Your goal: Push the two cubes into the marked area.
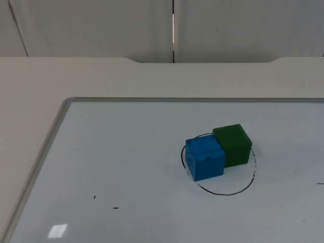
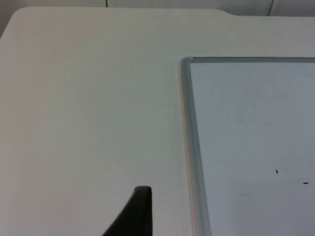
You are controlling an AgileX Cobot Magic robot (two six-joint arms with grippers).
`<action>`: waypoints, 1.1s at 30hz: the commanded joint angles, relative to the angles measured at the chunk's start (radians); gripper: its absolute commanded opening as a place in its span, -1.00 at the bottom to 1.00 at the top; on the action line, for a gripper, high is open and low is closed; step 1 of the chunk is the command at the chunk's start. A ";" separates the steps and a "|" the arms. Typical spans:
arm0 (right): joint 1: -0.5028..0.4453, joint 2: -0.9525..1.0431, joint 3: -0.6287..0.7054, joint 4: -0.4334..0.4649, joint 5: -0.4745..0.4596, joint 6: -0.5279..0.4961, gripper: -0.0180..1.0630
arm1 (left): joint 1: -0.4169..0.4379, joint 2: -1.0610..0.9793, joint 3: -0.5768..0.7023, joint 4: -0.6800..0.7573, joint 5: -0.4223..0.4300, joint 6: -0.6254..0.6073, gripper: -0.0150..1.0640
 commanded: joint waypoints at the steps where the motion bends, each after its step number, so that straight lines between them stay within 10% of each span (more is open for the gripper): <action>1: -0.005 -0.004 0.000 -0.003 -0.012 -0.004 0.98 | -0.004 -0.004 0.003 0.002 -0.013 0.000 0.97; 33: -0.005 -0.004 0.000 -0.003 -0.014 -0.004 0.98 | -0.004 -0.004 0.003 -0.008 -0.013 0.020 0.97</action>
